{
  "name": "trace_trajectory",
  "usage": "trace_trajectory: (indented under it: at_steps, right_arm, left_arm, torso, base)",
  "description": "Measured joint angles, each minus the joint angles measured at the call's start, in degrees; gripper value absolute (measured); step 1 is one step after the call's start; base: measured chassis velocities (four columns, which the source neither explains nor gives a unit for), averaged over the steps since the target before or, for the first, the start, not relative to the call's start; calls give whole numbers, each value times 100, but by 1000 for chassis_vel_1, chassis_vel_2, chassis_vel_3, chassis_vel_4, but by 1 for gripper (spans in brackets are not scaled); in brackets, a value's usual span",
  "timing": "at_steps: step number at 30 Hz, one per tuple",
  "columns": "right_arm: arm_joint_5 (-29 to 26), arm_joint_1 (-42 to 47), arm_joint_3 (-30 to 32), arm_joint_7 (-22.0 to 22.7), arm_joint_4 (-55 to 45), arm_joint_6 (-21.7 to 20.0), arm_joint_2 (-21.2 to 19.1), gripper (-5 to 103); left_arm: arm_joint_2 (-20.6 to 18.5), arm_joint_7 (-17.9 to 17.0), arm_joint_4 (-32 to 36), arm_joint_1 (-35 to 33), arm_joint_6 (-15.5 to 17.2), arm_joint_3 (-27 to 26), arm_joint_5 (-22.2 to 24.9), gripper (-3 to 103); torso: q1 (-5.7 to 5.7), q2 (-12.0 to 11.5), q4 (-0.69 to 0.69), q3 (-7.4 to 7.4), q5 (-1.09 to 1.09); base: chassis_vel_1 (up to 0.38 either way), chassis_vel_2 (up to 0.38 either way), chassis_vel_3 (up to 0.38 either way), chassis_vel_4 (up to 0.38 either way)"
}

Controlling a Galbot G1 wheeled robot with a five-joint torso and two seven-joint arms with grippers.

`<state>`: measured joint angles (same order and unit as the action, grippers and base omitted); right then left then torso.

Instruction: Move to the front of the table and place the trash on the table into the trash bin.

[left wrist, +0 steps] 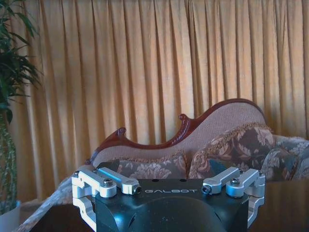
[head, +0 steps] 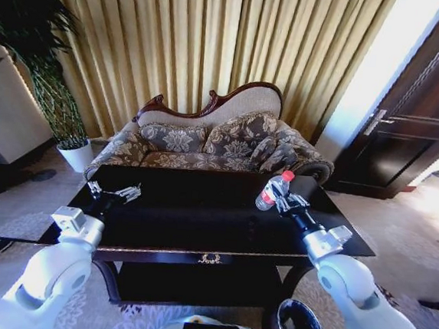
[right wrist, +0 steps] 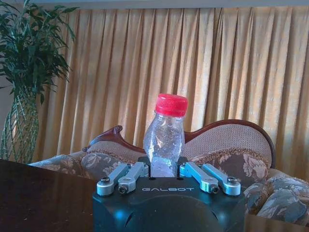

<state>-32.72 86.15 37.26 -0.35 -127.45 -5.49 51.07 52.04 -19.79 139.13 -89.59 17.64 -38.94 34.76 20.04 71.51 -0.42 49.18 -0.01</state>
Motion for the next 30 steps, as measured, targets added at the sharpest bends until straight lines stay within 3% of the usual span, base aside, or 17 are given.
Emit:
trace_trajectory:
  at_steps: [7, 16, 30]
  right_arm:
    - [-4, 2, -40, -3, -30, 8, 36, 24]
    - [88, 59, -84, -5, -26, 36, 144, 24]
    - [114, 341, 38, -8, -204, 100, 210, 24]
  left_arm:
    - [27, 24, -37, -78, -13, -2, -375, 100]
    - [-7, 33, -30, -83, -25, 8, -392, 100]
    - [28, 38, 34, -141, -50, -9, -440, 100]
  torso:
    - [-1, 1, 0, -1, 0]
    - [-4, 3, 0, -2, -1]
    - [2, 0, 0, 0, -1]
  base:
    - [160, -141, -152, 157]
    - [166, -158, -159, 155]
    - [14, -11, -17, 12]
